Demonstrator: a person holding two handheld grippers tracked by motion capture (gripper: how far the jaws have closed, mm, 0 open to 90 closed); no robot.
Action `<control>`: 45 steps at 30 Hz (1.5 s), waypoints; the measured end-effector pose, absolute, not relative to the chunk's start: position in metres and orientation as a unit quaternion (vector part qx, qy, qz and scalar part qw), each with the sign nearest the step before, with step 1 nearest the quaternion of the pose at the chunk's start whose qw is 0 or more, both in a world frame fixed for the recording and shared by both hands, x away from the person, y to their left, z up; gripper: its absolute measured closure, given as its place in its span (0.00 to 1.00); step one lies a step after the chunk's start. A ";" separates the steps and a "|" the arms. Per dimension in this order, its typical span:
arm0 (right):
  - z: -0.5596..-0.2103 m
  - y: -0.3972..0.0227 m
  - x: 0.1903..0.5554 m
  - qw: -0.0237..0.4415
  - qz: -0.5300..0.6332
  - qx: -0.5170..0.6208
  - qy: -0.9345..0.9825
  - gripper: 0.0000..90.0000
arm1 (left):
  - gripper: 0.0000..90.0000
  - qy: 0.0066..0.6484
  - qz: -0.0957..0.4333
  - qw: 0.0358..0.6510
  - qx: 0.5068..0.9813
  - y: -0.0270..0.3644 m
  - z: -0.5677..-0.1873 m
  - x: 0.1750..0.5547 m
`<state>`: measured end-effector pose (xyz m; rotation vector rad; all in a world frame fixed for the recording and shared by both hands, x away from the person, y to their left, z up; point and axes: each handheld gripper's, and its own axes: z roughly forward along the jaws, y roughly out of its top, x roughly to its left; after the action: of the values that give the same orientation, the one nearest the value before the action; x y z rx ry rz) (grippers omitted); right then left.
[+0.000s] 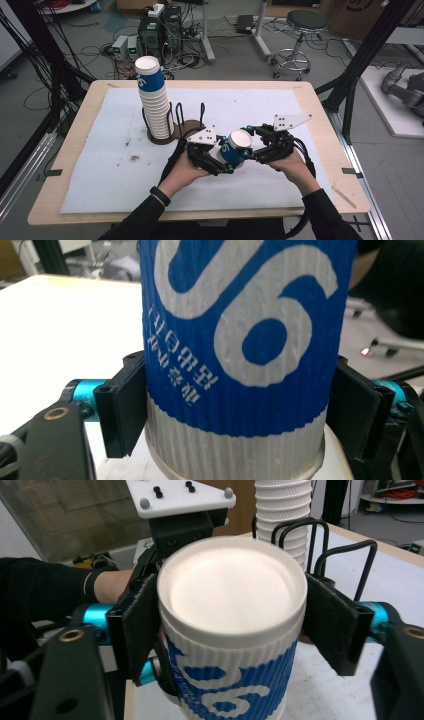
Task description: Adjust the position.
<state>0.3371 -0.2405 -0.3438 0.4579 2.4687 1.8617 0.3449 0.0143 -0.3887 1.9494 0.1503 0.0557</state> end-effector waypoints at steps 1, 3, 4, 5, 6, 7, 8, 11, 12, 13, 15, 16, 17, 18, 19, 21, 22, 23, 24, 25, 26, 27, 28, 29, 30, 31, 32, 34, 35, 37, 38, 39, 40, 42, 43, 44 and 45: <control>-0.342 -0.240 0.337 0.012 0.593 0.147 0.792 0.24 | 0.24 0.060 0.033 0.548 0.834 0.014 -0.387 0.345; -0.339 -0.240 0.336 0.016 0.579 0.145 0.802 0.24 | 0.24 0.055 0.042 0.534 0.843 0.014 -0.383 0.343; -0.337 -0.239 0.335 0.022 0.571 0.143 0.808 0.24 | 0.24 0.054 0.046 0.529 0.846 0.013 -0.381 0.343; -0.335 -0.238 0.334 0.027 0.562 0.138 0.815 0.23 | 0.25 0.054 0.055 0.517 0.853 0.013 -0.378 0.342; -0.334 -0.236 0.333 0.029 0.554 0.133 0.822 0.23 | 0.25 0.051 0.062 0.504 0.860 0.012 -0.376 0.341; -0.333 -0.234 0.332 0.035 0.544 0.133 0.827 0.23 | 0.25 0.047 0.068 0.493 0.866 0.011 -0.374 0.340; -0.332 -0.232 0.332 0.044 0.531 0.134 0.836 0.23 | 0.25 0.043 0.075 0.481 0.872 0.010 -0.373 0.339; -0.334 -0.227 0.331 0.050 0.503 0.137 0.852 0.23 | 0.25 0.030 0.098 0.456 0.884 0.008 -0.367 0.335; -0.335 -0.226 0.332 0.049 0.499 0.140 0.854 0.23 | 0.25 0.028 0.100 0.451 0.887 0.008 -0.366 0.335; -0.337 -0.225 0.333 0.050 0.495 0.142 0.856 0.24 | 0.25 0.027 0.104 0.446 0.888 0.008 -0.364 0.334; -0.338 -0.226 0.334 0.039 0.501 0.133 0.855 0.32 | 0.26 0.027 0.114 0.448 0.886 0.009 -0.363 0.334; -0.339 -0.228 0.335 0.042 0.506 0.132 0.851 0.32 | 0.24 0.029 0.117 0.454 0.883 0.009 -0.362 0.335; -0.339 -0.230 0.336 0.039 0.512 0.134 0.848 0.32 | 0.23 0.033 0.115 0.465 0.877 0.011 -0.362 0.335; -0.339 -0.232 0.337 0.037 0.522 0.134 0.842 0.32 | 0.21 0.035 0.115 0.479 0.869 0.012 -0.362 0.335; -0.340 -0.235 0.339 0.033 0.535 0.137 0.833 0.32 | 0.20 0.045 0.110 0.498 0.859 0.014 -0.363 0.336; -0.340 -0.241 0.341 0.026 0.550 0.146 0.822 0.33 | 0.17 0.054 0.103 0.537 0.835 0.020 -0.365 0.339; -0.340 -0.244 0.342 0.021 0.558 0.150 0.816 0.33 | 0.15 0.065 0.101 0.555 0.823 0.022 -0.367 0.340; -0.340 -0.247 0.343 0.015 0.569 0.153 0.808 0.33 | 0.11 0.072 0.095 0.568 0.814 0.024 -0.369 0.342; -0.340 -0.250 0.343 0.012 0.581 0.154 0.799 0.33 | 0.10 0.074 0.089 0.581 0.805 0.025 -0.371 0.343; -0.339 -0.252 0.343 0.003 0.591 0.157 0.791 0.33 | 0.09 0.074 0.081 0.598 0.794 0.026 -0.373 0.344; -0.340 -0.254 0.343 -0.003 0.598 0.159 0.786 0.33 | 0.09 0.076 0.075 0.611 0.785 0.026 -0.375 0.344; -0.340 -0.255 0.344 -0.008 0.605 0.159 0.780 0.33 | 0.09 0.079 0.070 0.620 0.777 0.027 -0.376 0.345; -0.340 -0.255 0.344 -0.011 0.610 0.159 0.776 0.33 | 0.09 0.078 0.060 0.626 0.774 0.026 -0.377 0.346; -0.340 -0.255 0.344 -0.013 0.615 0.158 0.773 0.33 | 0.09 0.078 0.058 0.628 0.772 0.025 -0.377 0.346; -0.341 -0.255 0.344 -0.014 0.618 0.159 0.770 0.33 | 0.09 0.077 0.062 0.627 0.773 0.025 -0.377 0.345; -0.341 -0.255 0.344 -0.015 0.620 0.158 0.769 0.33 | 0.09 0.076 0.058 0.628 0.773 0.025 -0.377 0.345; -0.341 -0.254 0.344 -0.018 0.621 0.157 0.767 0.33 | 0.13 0.073 0.051 0.630 0.771 0.025 -0.377 0.346; -0.342 -0.254 0.344 -0.017 0.619 0.158 0.769 0.33 | 0.18 0.072 0.050 0.628 0.773 0.026 -0.376 0.345; -0.342 -0.254 0.344 -0.018 0.620 0.159 0.768 0.33 | 0.19 0.069 0.050 0.626 0.775 0.027 -0.376 0.345; -0.342 -0.254 0.344 -0.021 0.618 0.158 0.770 0.32 | 0.21 0.065 0.051 0.621 0.779 0.027 -0.374 0.345; -0.342 -0.253 0.344 -0.021 0.614 0.158 0.773 0.32 | 0.22 0.065 0.050 0.615 0.785 0.028 -0.373 0.345; -0.342 -0.253 0.343 -0.016 0.610 0.156 0.777 0.31 | 0.22 0.062 0.051 0.609 0.789 0.029 -0.372 0.345; -0.342 -0.253 0.342 -0.010 0.606 0.156 0.780 0.30 | 0.22 0.060 0.052 0.604 0.793 0.030 -0.370 0.345; -0.341 -0.252 0.341 0.005 0.591 0.157 0.791 0.23 | 0.22 0.058 0.058 0.587 0.805 0.032 -0.366 0.345; -0.339 -0.251 0.340 0.012 0.575 0.156 0.803 0.23 | 0.22 0.055 0.063 0.578 0.812 0.032 -0.364 0.345; -0.337 -0.250 0.340 0.015 0.561 0.152 0.813 0.23 | 0.22 0.051 0.064 0.568 0.819 0.033 -0.361 0.346; -0.336 -0.248 0.339 0.024 0.552 0.147 0.820 0.23 | 0.22 0.047 0.068 0.555 0.828 0.033 -0.359 0.346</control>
<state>0.3394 -0.2483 -0.3362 0.4546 2.5375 1.7083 0.3455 0.0326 -0.3585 1.9551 0.1113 0.1610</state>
